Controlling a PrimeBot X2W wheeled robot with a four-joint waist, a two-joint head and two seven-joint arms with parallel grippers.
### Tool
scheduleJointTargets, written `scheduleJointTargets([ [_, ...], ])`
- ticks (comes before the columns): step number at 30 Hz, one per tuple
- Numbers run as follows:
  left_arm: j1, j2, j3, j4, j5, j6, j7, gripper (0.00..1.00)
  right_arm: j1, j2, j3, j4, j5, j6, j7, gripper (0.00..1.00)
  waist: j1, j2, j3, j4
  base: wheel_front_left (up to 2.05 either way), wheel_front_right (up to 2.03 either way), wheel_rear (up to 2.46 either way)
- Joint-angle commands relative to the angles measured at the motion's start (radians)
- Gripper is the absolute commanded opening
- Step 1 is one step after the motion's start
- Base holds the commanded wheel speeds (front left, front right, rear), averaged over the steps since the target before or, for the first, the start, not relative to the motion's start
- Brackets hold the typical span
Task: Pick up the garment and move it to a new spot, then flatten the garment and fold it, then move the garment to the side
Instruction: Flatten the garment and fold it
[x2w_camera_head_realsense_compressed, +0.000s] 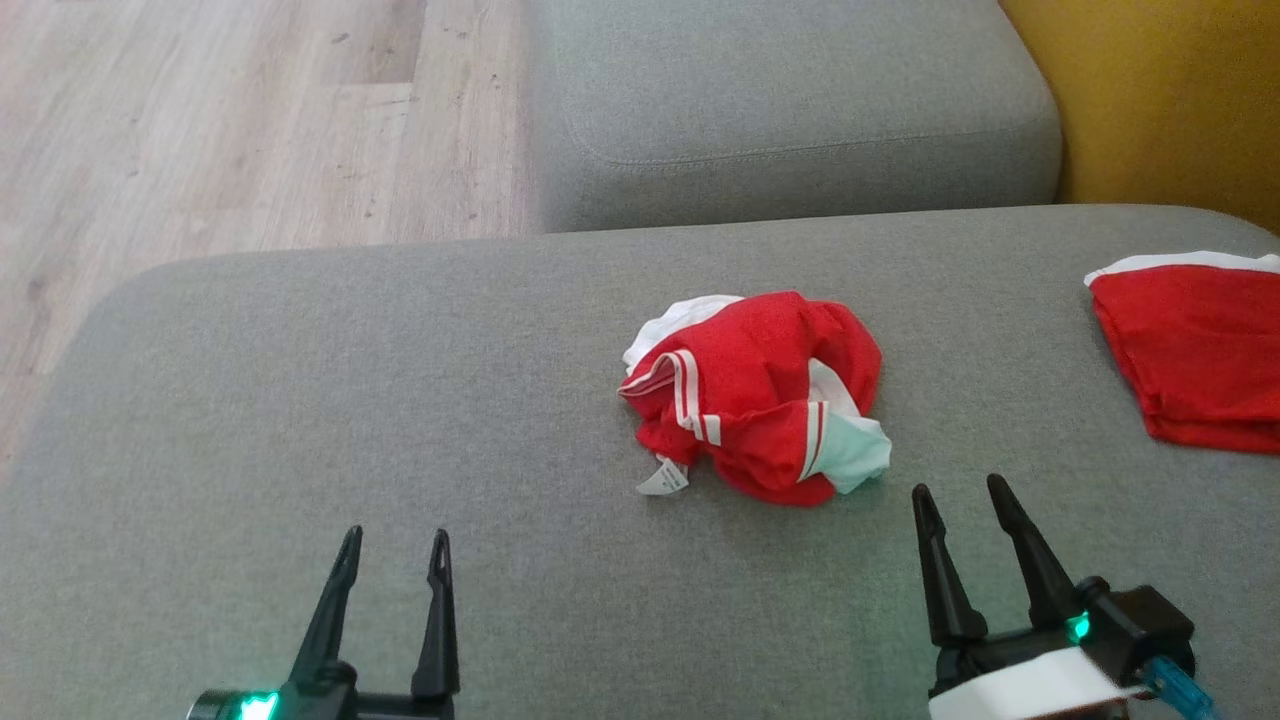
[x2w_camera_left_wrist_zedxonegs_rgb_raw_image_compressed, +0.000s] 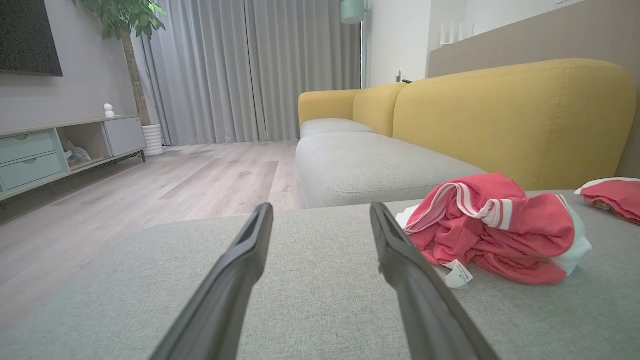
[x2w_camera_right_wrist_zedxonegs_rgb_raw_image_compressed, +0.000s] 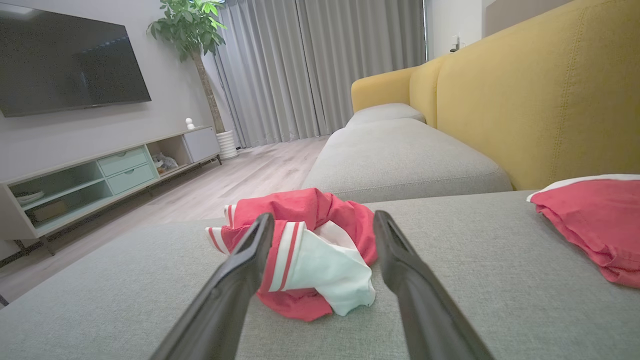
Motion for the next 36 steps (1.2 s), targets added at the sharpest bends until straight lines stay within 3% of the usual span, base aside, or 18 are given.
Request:
scheduleJointTargets([
  [1, -0.030, -0.010, 0.041, -0.038, 0.010, -0.003, -0.005, 1.00, -0.018, -0.009, 0.018, -0.035, -0.010, 0.007, -0.004, 1.00, 0.0001, 0.0000, 0.000, -0.002, 0.00, 0.00, 0.00],
  [36, -0.036, -0.018, 0.063, -0.034, 0.007, -0.015, -0.005, 1.00, -0.023, 0.000, 0.000, -0.015, -0.036, 0.007, -0.004, 1.00, 0.0001, 0.0000, 0.018, -0.011, 0.00, 0.00, 0.00],
])
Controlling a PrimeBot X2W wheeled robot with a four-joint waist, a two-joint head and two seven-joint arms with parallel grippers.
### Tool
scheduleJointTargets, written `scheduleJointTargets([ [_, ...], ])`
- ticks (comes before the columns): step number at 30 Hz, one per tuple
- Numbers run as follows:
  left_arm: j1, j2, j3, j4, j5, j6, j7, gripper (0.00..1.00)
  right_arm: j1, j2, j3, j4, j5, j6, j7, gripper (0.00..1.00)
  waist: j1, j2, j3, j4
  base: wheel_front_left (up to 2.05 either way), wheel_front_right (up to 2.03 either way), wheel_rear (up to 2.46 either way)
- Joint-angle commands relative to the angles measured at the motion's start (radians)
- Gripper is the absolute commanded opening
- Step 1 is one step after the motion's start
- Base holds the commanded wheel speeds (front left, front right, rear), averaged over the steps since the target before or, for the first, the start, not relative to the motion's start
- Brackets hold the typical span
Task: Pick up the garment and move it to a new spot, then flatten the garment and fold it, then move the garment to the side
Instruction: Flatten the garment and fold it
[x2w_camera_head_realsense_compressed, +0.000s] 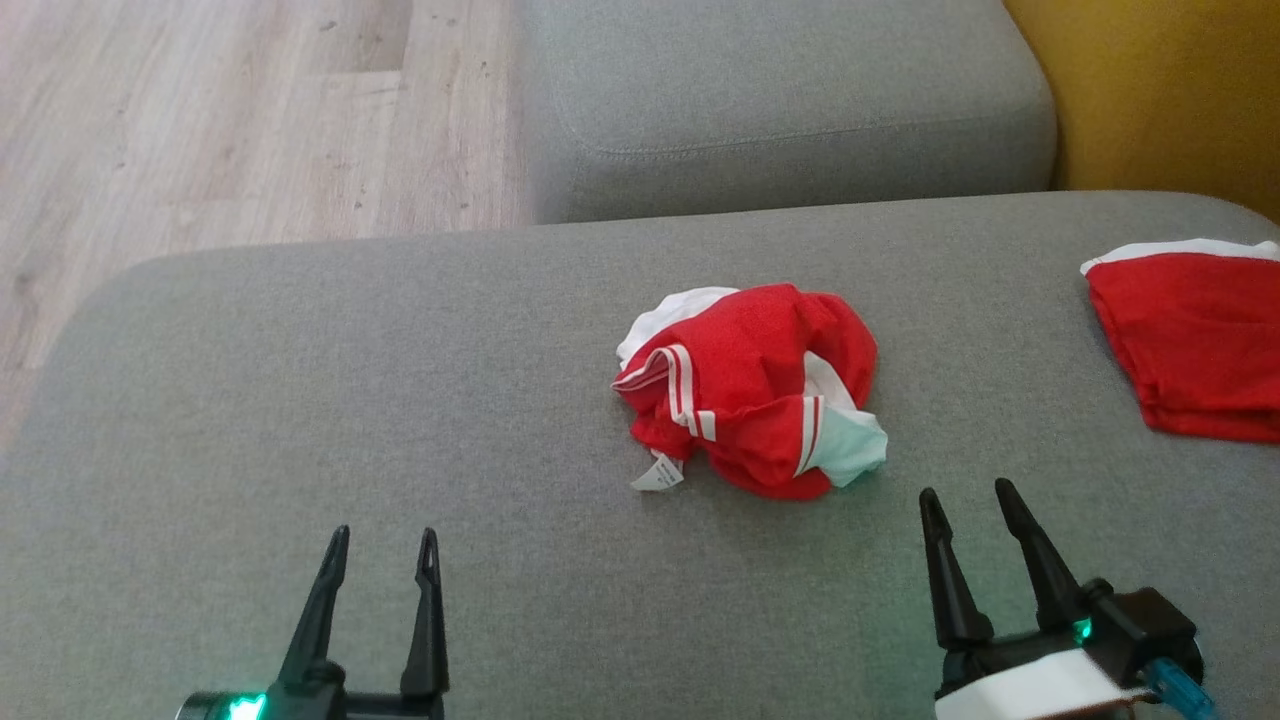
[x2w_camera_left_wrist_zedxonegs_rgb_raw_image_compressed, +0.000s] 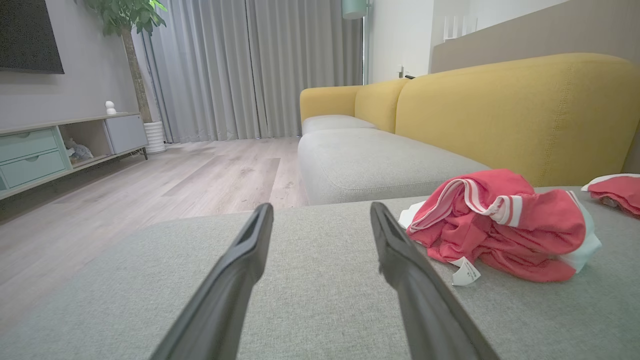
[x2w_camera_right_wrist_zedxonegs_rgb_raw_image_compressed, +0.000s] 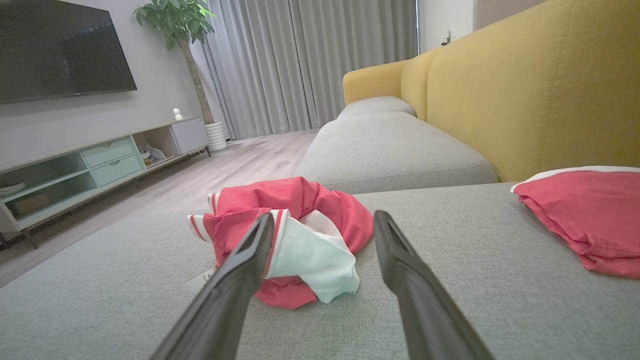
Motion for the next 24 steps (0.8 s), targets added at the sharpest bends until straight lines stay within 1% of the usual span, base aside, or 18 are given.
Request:
scheduleJointTargets([
  [1, -0.042, -0.006, 0.023, -0.031, -0.010, 0.003, -0.005, 1.00, -0.027, -0.003, 0.020, -0.028, -0.009, 0.007, -0.004, 1.00, -0.0001, 0.0000, 0.006, -0.001, 0.00, 0.00, 0.00],
  [4, -0.057, -0.007, 0.007, -0.025, -0.003, -0.010, -0.005, 1.00, -0.033, -0.003, 0.020, -0.030, -0.010, 0.007, -0.004, 1.00, -0.0001, 0.0000, 0.019, -0.004, 0.00, 0.00, 0.00],
  [6, -0.085, -0.007, -0.011, -0.017, 0.012, -0.028, -0.005, 1.00, -0.039, -0.003, 0.022, -0.032, -0.012, 0.007, -0.004, 1.00, -0.0001, 0.0000, 0.034, -0.007, 0.00, 0.00, 0.00],
  [11, -0.211, 0.013, -0.108, 0.047, 0.079, -0.106, -0.005, 1.00, -0.069, -0.003, 0.040, -0.040, -0.019, 0.007, -0.004, 1.00, -0.0001, 0.0000, 0.081, -0.033, 0.00, 0.00, 0.00],
  [13, -0.277, 0.020, -0.154, 0.078, 0.105, -0.124, -0.005, 1.00, -0.080, -0.005, 0.043, -0.043, -0.022, 0.007, -0.004, 1.00, -0.0001, 0.0000, 0.102, -0.045, 0.00, 0.00, 0.00],
  [17, -0.377, 0.028, -0.211, 0.135, 0.123, -0.143, -0.005, 1.00, -0.096, -0.010, 0.048, -0.048, -0.026, 0.007, -0.004, 1.00, -0.0001, 0.0000, 0.132, -0.069, 0.00, 0.00, 0.00],
  [20, -0.468, 0.044, -0.269, 0.224, 0.146, -0.157, -0.005, 1.00, -0.113, -0.016, 0.057, -0.049, -0.029, 0.007, -0.004, 1.00, -0.0001, 0.0000, 0.161, -0.094, 0.00, 0.00, 0.00],
  [24, -0.564, 0.061, -0.307, 0.319, 0.143, -0.166, -0.005, 1.00, -0.139, -0.019, 0.064, -0.052, -0.031, 0.007, -0.004, 1.00, -0.0001, 0.0000, 0.198, -0.133, 0.00, 0.00, 0.00],
])
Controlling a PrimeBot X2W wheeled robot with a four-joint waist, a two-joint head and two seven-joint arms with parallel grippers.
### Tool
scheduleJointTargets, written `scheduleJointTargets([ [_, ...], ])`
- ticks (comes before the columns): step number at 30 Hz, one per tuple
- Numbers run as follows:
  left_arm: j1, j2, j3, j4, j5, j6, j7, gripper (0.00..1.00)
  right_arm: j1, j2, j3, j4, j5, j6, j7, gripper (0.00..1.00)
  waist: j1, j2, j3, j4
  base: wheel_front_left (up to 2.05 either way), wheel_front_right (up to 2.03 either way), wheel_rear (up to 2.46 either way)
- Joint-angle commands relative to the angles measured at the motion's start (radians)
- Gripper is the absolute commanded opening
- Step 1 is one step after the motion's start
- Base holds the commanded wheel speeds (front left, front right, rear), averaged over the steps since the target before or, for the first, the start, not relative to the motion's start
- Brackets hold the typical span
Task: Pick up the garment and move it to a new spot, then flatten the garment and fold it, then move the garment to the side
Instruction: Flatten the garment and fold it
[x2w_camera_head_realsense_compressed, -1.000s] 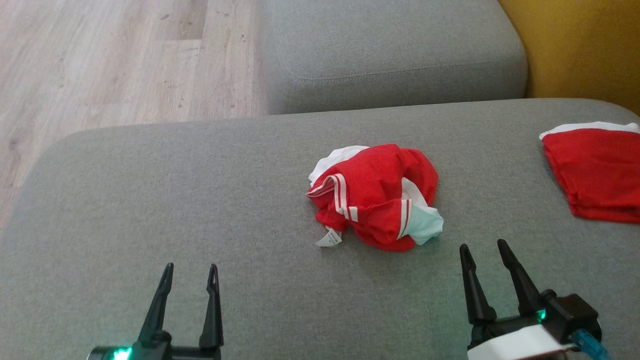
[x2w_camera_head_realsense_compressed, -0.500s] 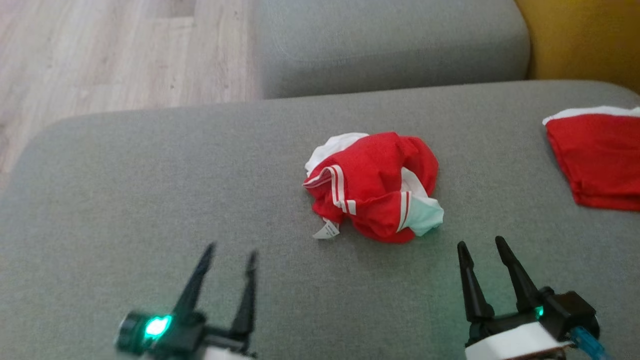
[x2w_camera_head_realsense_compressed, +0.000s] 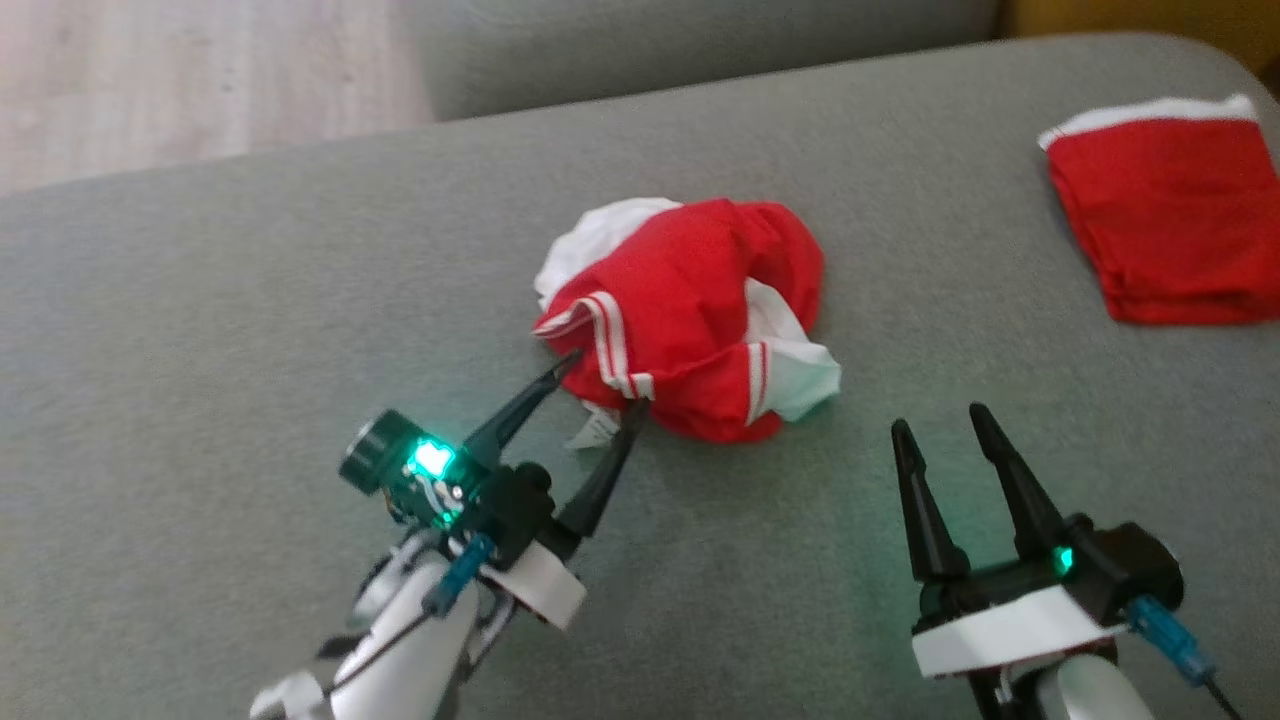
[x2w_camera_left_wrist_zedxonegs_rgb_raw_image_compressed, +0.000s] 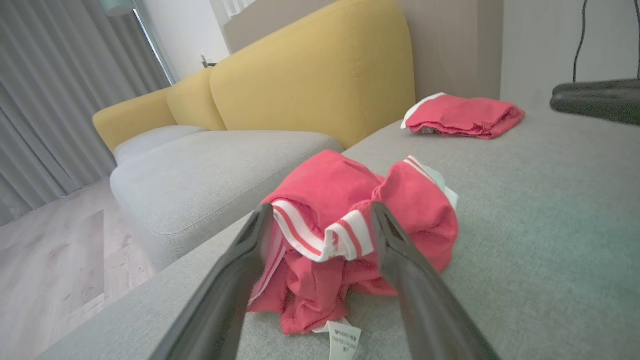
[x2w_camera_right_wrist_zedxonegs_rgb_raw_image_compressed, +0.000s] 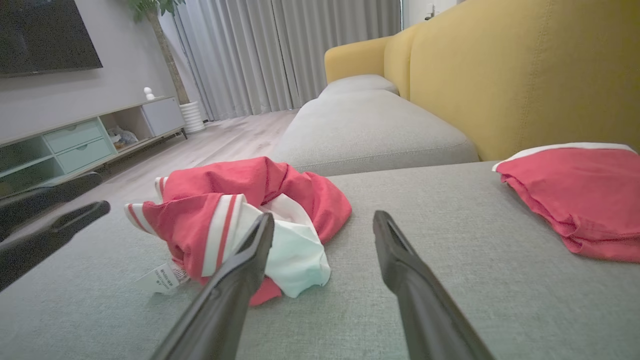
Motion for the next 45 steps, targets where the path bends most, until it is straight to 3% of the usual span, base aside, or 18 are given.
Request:
scheduleJointTargets([
  [1, -0.054, 0.021, 0.025, -0.017, -0.004, -0.002, -0.005, 1.00, -0.042, -0.014, 0.022, -0.036, -0.006, 0.007, -0.004, 1.00, -0.0001, 0.0000, 0.028, -0.030, 0.00, 0.00, 0.00],
  [12, -0.155, 0.075, -0.066, 0.083, -0.050, -0.019, -0.005, 1.00, -0.074, -0.006, 0.021, -0.040, -0.003, 0.007, -0.004, 1.00, -0.0001, 0.0000, 0.094, -0.090, 0.00, 0.00, 0.00],
  [13, -0.159, 0.077, -0.074, 0.080, -0.053, -0.020, -0.005, 0.93, -0.076, -0.006, 0.022, -0.040, -0.002, 0.007, -0.004, 1.00, -0.0001, 0.0000, 0.096, -0.092, 0.00, 0.00, 0.00],
  [15, -0.163, 0.080, -0.088, 0.069, -0.060, -0.021, -0.005, 0.00, -0.079, -0.004, 0.023, -0.039, -0.003, 0.007, -0.004, 1.00, -0.0001, 0.0000, 0.096, -0.096, 0.00, 0.00, 0.00],
  [24, -0.217, 0.074, -0.182, -0.080, -0.074, -0.024, -0.005, 0.00, -0.067, 0.000, 0.026, -0.027, 0.003, 0.007, -0.004, 1.00, -0.0001, 0.0000, 0.037, -0.128, 0.00, 0.00, 0.00],
  [27, -0.315, 0.082, -0.210, -0.106, -0.075, -0.025, -0.005, 0.00, -0.066, 0.001, 0.042, -0.022, 0.008, 0.007, -0.004, 1.00, -0.0001, 0.0000, 0.014, -0.154, 0.00, 0.00, 0.00],
  [33, -0.593, 0.157, -0.260, -0.088, -0.082, -0.026, -0.005, 0.00, -0.060, 0.002, 0.061, -0.024, 0.028, 0.007, -0.004, 1.00, -0.0001, 0.0000, -0.001, -0.195, 0.00, 0.00, 0.00],
  [34, -0.713, 0.187, -0.232, -0.076, -0.089, -0.026, -0.005, 0.00, -0.055, 0.002, 0.064, -0.026, 0.038, 0.007, -0.004, 1.00, -0.0001, 0.0000, -0.004, -0.200, 0.00, 0.00, 0.00],
  [39, -0.852, 0.236, -0.137, -0.039, -0.118, -0.013, -0.005, 0.00, -0.038, 0.002, 0.052, -0.031, 0.050, 0.007, -0.004, 1.00, -0.0001, 0.0000, -0.011, -0.187, 0.00, 0.00, 0.00],
  [42, -0.828, 0.280, -0.057, -0.018, -0.168, 0.023, -0.005, 0.00, -0.027, 0.002, 0.037, -0.032, 0.052, 0.007, -0.004, 1.00, -0.0001, 0.0000, -0.019, -0.165, 0.00, 0.00, 0.00],
  [45, -0.702, 0.335, -0.005, 0.005, -0.219, 0.043, -0.005, 0.00, -0.027, 0.002, 0.028, -0.035, 0.051, 0.007, -0.004, 1.00, -0.0001, 0.0000, -0.018, -0.136, 0.00, 0.00, 0.00],
])
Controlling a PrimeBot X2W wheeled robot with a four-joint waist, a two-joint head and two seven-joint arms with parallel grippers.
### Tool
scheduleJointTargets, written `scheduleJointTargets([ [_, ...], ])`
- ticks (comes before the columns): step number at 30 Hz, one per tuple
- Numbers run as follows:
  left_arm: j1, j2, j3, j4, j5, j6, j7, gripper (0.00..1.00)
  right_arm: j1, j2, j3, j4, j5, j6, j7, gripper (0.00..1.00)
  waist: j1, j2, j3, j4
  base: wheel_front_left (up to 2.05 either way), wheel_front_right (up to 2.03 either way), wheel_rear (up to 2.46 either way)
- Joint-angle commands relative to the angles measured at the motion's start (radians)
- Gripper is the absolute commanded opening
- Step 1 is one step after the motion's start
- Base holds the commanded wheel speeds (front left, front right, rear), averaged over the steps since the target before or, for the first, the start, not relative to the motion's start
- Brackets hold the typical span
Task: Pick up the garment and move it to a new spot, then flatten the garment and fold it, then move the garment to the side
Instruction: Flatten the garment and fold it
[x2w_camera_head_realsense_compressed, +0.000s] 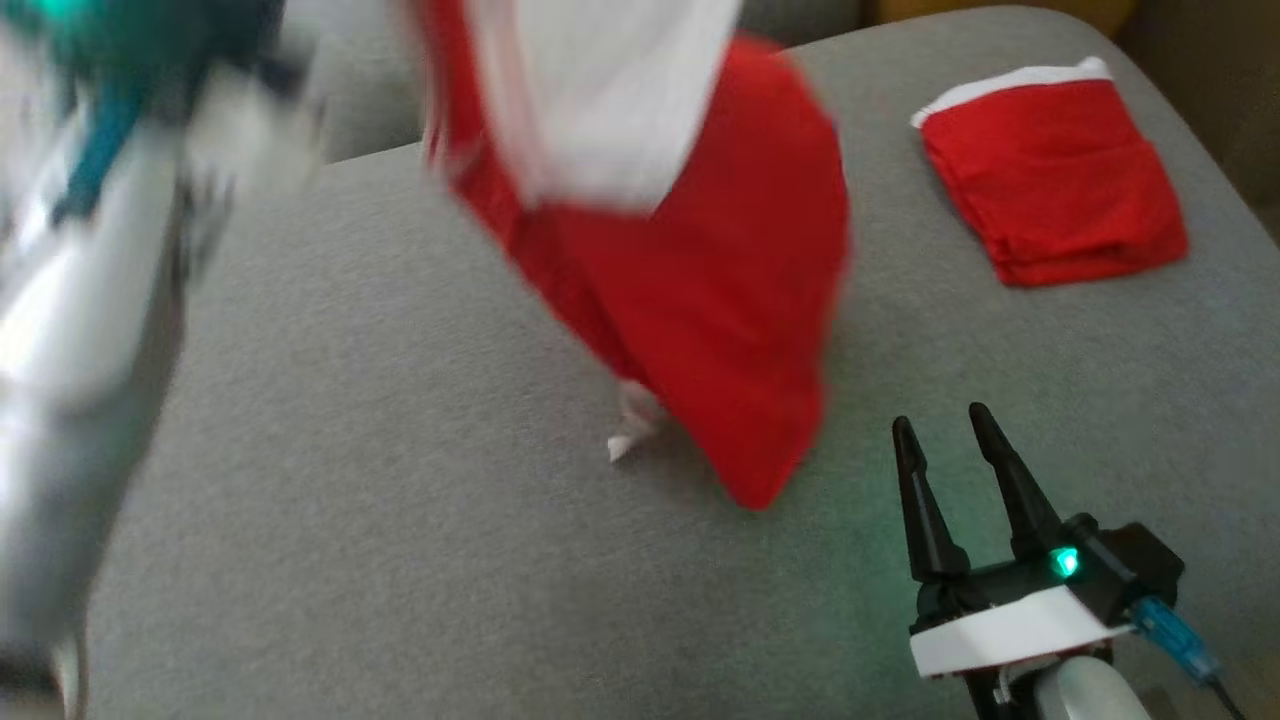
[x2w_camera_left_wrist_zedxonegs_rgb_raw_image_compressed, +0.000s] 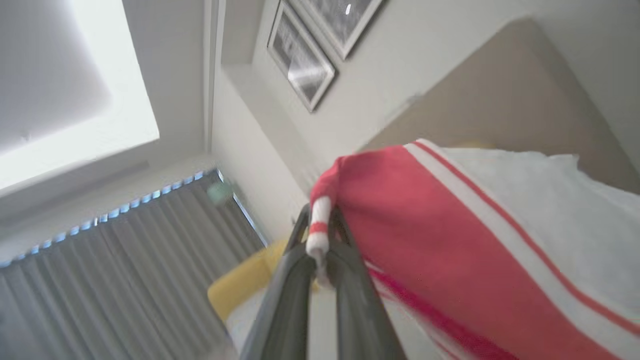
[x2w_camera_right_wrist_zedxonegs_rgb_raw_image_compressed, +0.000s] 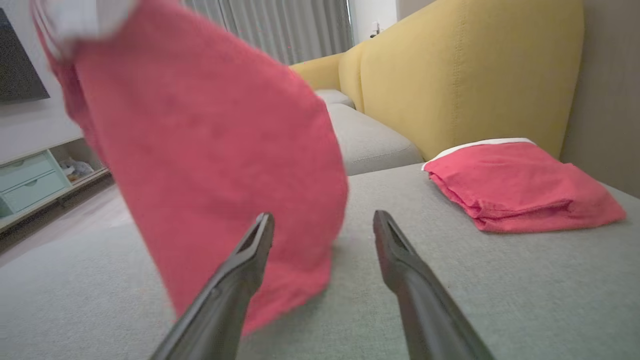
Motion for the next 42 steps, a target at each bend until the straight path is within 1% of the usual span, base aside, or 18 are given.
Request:
scheduleJointTargets([
  [1, 0.042, 0.051, 0.040, -0.008, -0.013, 0.008, -0.001, 0.00, -0.024, -0.002, 0.021, -0.036, 0.002, 0.007, -0.004, 1.00, 0.0001, 0.0000, 0.002, 0.016, 0.00, 0.00, 0.00],
  [2, 0.107, 0.064, 0.051, -0.002, -0.032, 0.010, -0.001, 0.00, -0.025, -0.002, 0.019, -0.038, 0.000, 0.007, -0.004, 1.00, 0.0001, 0.0000, 0.007, 0.026, 0.00, 0.00, 0.00],
  [3, 0.240, 0.083, 0.071, 0.000, -0.065, 0.020, -0.001, 0.00, -0.028, -0.002, 0.010, -0.042, -0.006, 0.007, -0.004, 1.00, 0.0001, 0.0000, 0.020, 0.042, 0.00, 0.00, 0.00],
  [5, 0.368, 0.089, 0.090, -0.014, -0.085, 0.037, -0.001, 0.00, -0.034, -0.002, 0.001, -0.046, -0.011, 0.007, -0.004, 1.00, 0.0001, 0.0000, 0.037, 0.058, 0.00, 0.00, 0.00],
  [10, 0.649, 0.052, 0.156, -0.064, -0.123, 0.077, -0.001, 0.00, -0.038, -0.002, -0.016, -0.046, -0.027, 0.007, -0.004, 1.00, 0.0001, 0.0000, 0.065, 0.094, 0.00, 0.00, 0.00],
  [15, 0.844, -0.010, 0.220, -0.126, -0.109, 0.112, -0.001, 0.00, -0.032, -0.002, -0.023, -0.040, -0.036, 0.007, -0.004, 1.00, 0.0001, 0.0000, 0.068, 0.144, 0.00, 0.00, 0.00],
  [19, 0.939, -0.047, 0.284, -0.153, -0.091, 0.124, -0.001, 0.00, -0.035, -0.002, -0.028, -0.037, -0.037, 0.007, -0.004, 1.00, 0.0001, 0.0000, 0.067, 0.180, 0.00, 0.00, 0.00],
  [20, 0.953, -0.052, 0.292, -0.156, -0.081, 0.121, -0.001, 0.03, -0.036, -0.002, -0.029, -0.037, -0.037, 0.007, -0.004, 1.00, 0.0001, 0.0000, 0.068, 0.191, 0.00, 0.00, 0.00],
  [21, 0.964, -0.055, 0.298, -0.157, -0.068, 0.119, -0.001, 0.63, -0.038, -0.002, -0.025, -0.036, -0.038, 0.007, -0.004, 1.00, 0.0001, 0.0000, 0.068, 0.200, 0.00, 0.00, 0.00],
  [22, 0.970, -0.060, 0.304, -0.159, -0.056, 0.117, -0.001, 1.00, -0.039, -0.002, -0.022, -0.034, -0.040, 0.007, -0.004, 1.00, 0.0001, 0.0000, 0.069, 0.210, 0.00, 0.00, 0.00],
  [25, 0.972, -0.077, 0.339, -0.180, -0.039, 0.115, -0.001, 1.00, -0.043, -0.002, -0.018, -0.031, -0.042, 0.007, -0.004, 1.00, 0.0001, 0.0000, 0.071, 0.233, 0.00, 0.00, 0.00],
  [28, 0.962, -0.082, 0.381, -0.231, -0.024, 0.109, -0.001, 1.00, -0.046, -0.002, -0.017, -0.030, -0.044, 0.007, -0.004, 1.00, 0.0001, 0.0000, 0.074, 0.250, 0.00, 0.00, 0.00],
  [32, 0.916, -0.074, 0.402, -0.324, 0.010, 0.084, -0.001, 1.00, -0.051, -0.002, -0.016, -0.029, -0.050, 0.007, -0.004, 1.00, 0.0001, 0.0000, 0.084, 0.263, 0.00, 0.00, 0.00],
  [33, 0.901, -0.073, 0.397, -0.339, 0.016, 0.071, -0.001, 1.00, -0.054, -0.002, -0.014, -0.029, -0.051, 0.007, -0.004, 1.00, 0.0001, 0.0000, 0.088, 0.263, 0.00, 0.00, 0.00],
  [34, 0.901, -0.073, 0.397, -0.339, 0.016, 0.071, -0.001, 1.00, -0.054, -0.002, -0.014, -0.029, -0.051, 0.007, -0.004, 1.00, 0.0001, 0.0000, 0.088, 0.263, 0.00, 0.00, 0.00],
  [37, 0.842, -0.077, 0.350, -0.338, 0.038, 0.025, -0.001, 1.00, -0.065, -0.002, -0.008, -0.028, -0.053, 0.007, -0.004, 1.00, 0.0001, 0.0000, 0.099, 0.256, 0.00, 0.00, 0.00],
  [40, 0.765, -0.092, 0.287, -0.292, 0.054, -0.011, 0.004, 1.00, -0.075, -0.002, -0.003, -0.026, -0.052, 0.007, -0.004, 1.00, 0.0001, 0.0000, 0.113, 0.244, 0.00, 0.00, 0.00],
  [42, 0.713, -0.103, 0.238, -0.248, 0.066, -0.029, 0.030, 1.00, -0.082, -0.002, 0.003, -0.024, -0.051, 0.007, -0.004, 1.00, 0.0001, 0.0000, 0.125, 0.233, 0.00, 0.00, 0.00],
])
